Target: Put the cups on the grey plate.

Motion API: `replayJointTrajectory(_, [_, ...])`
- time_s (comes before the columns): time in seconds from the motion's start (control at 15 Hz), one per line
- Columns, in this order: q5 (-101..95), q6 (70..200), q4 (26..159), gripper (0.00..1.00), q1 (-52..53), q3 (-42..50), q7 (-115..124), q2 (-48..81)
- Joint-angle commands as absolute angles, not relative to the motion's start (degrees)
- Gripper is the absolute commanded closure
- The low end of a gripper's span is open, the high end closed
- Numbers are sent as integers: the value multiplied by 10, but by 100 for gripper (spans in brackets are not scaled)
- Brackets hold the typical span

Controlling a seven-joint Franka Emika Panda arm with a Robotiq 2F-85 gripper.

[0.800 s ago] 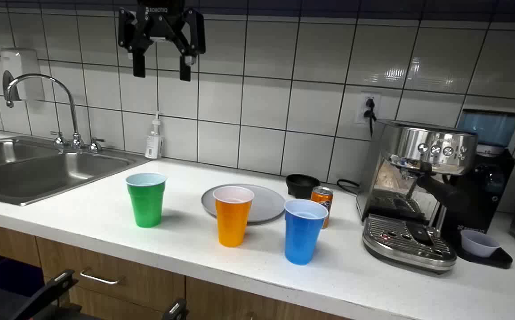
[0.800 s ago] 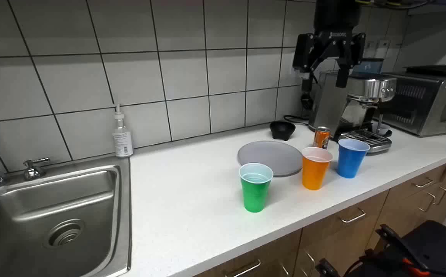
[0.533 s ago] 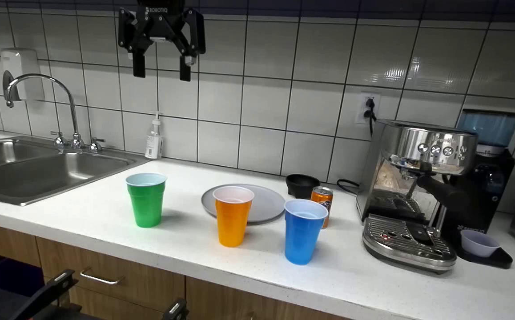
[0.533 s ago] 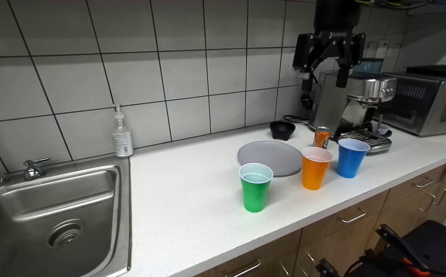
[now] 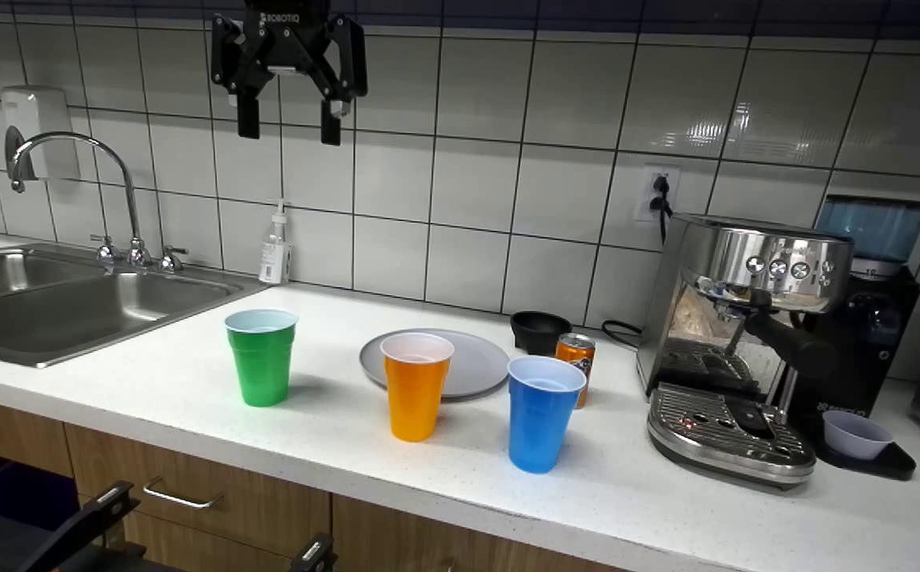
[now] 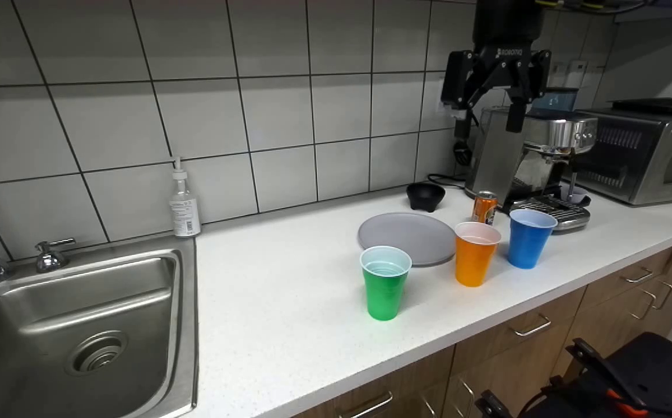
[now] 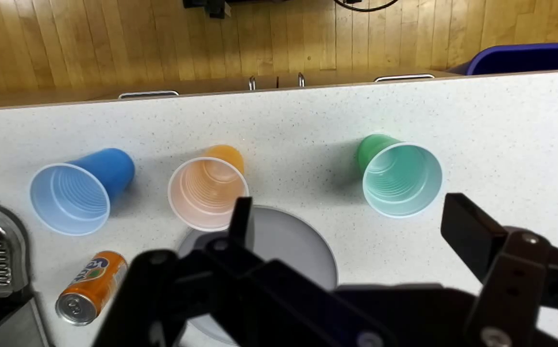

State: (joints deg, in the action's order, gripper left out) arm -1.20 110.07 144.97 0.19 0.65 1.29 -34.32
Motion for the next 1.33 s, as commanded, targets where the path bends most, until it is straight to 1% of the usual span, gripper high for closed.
replayJointTrajectory(0.0, [-10,1099,1449,0,-1,4,11,-343])
replayJointTrajectory(0.6, [-10,1099,1449,0,-1,4,11,-343])
replayJointTrajectory(1.27, [-23,1194,1520,0,-2,-5,15,-357])
